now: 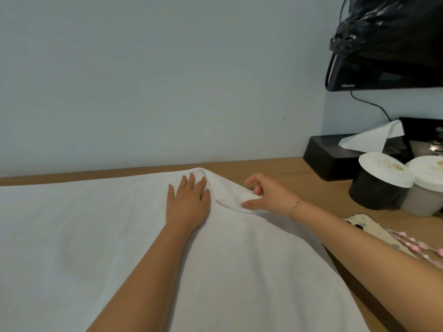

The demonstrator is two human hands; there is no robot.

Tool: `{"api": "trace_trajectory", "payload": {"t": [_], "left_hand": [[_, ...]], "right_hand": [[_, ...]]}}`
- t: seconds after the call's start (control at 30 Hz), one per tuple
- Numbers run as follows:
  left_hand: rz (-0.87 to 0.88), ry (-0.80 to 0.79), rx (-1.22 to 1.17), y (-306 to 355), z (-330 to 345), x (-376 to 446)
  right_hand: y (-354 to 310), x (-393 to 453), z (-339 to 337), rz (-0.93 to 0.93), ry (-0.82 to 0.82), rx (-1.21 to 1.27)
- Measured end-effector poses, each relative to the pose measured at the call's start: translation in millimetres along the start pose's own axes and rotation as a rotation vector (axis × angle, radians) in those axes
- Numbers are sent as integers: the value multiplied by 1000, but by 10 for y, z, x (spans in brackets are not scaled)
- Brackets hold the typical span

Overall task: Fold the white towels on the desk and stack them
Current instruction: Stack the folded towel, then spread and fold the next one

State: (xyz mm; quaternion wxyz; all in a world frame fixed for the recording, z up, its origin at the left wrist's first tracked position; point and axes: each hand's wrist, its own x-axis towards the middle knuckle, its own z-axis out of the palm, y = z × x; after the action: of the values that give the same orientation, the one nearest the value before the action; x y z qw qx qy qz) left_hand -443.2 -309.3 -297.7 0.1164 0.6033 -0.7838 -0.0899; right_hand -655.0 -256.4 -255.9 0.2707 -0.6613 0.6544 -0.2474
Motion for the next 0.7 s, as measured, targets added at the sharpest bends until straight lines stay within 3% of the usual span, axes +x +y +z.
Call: {"api": "trace_trajectory", "payload": {"t": [0.07, 0.23, 0.33, 0.43, 0.5, 0.57, 0.63, 0.7], "left_hand": [[3, 3, 2, -2, 9, 1], [-1, 3, -10, -11, 26, 12], [2, -2, -10, -15, 26, 8], [3, -3, 5, -18, 37, 12], [5, -7, 15, -14, 40, 23], [1, -13, 27, -14, 38, 26], [-7, -12, 36, -22, 37, 15], [-8, -15, 34, -25, 34, 2]], "right_hand": [[2, 101, -53, -20, 15, -23], [242, 400, -520, 46, 369, -116], [379, 438, -577, 188, 318, -357], [216, 386, -281, -51, 389, -532], [-25, 342, 27, -251, 339, -514], [-200, 333, 348, -315, 186, -536], [-183, 383, 542, -223, 14, -575], [-39, 476, 514, -90, -48, -596]]}}
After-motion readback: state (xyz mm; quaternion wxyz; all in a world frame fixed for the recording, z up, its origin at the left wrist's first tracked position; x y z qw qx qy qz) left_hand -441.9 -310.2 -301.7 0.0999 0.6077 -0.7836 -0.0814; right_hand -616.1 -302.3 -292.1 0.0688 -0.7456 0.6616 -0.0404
